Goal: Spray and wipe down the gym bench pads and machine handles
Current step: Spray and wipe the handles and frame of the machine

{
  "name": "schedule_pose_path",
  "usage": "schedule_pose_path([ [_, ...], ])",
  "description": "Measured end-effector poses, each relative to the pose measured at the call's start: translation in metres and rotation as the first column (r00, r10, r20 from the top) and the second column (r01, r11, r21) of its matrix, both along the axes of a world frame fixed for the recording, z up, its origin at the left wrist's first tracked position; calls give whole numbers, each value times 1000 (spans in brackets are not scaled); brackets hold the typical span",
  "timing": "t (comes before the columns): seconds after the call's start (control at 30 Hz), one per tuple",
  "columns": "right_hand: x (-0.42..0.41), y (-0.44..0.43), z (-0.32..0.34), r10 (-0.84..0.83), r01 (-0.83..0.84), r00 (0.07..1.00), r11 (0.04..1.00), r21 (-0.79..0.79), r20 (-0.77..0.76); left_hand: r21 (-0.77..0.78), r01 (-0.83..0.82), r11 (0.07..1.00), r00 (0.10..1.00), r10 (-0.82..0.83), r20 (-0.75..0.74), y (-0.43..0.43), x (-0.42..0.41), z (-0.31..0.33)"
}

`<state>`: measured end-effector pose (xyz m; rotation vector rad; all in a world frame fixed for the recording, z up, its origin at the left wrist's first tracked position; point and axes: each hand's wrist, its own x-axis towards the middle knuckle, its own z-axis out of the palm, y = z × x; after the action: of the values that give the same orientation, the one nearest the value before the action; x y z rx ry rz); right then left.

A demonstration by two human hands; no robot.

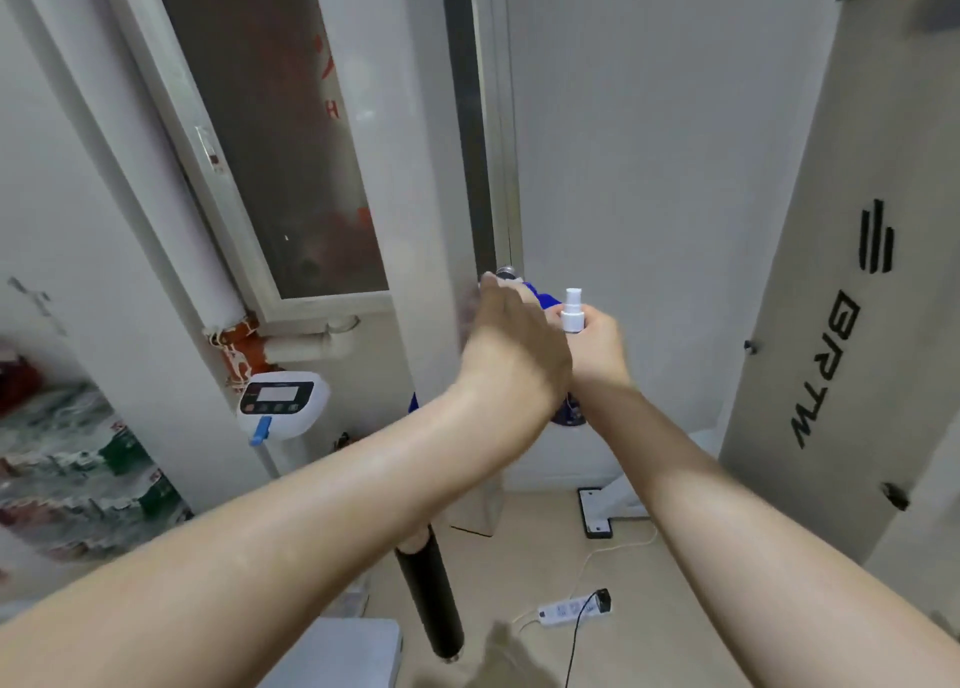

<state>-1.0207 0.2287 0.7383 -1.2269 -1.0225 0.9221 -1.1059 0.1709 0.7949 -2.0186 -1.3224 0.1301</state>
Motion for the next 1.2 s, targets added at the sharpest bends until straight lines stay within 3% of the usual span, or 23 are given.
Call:
schedule_pose_path([
  [0.07,7,5,1,37,-37,997,999,1,-74,-45,-209,977,968,200,-148,17,15,13],
  [0.13,14,10,-1,128,-126,979,992,27,-158,-83,-296,952,942,276,-193,38,22,19],
  [0.23,22,10,-9,293,-288,939,956,56,-181,-259,-435,862,898,436,-56,62,27,17],
  [0.37,33,9,-30,423,-435,886,900,-22,-192,-388,-402,829,862,486,146,78,31,23],
  [0.53,34,6,-65,390,-436,884,887,-152,-258,-376,-259,890,858,390,333,96,33,17],
  [0.6,34,4,-76,376,-446,875,872,-204,-305,-315,-211,925,883,319,344,102,30,7],
  [0.73,37,1,-99,409,-470,875,847,-248,-260,-332,-243,911,927,319,197,97,29,-5],
  [0.93,39,-16,-99,346,-385,910,910,-156,-230,-292,-360,886,925,380,13,57,25,-27],
  [1.07,45,-28,-91,412,-408,911,904,-128,6,-31,-250,968,942,250,224,23,8,-50],
  [1.17,52,-34,-90,433,-419,899,892,-169,59,-181,-176,968,981,156,-119,8,10,-54],
  [1.2,54,-35,-90,430,-418,902,891,-180,32,-223,-160,962,978,124,-165,5,13,-52],
])
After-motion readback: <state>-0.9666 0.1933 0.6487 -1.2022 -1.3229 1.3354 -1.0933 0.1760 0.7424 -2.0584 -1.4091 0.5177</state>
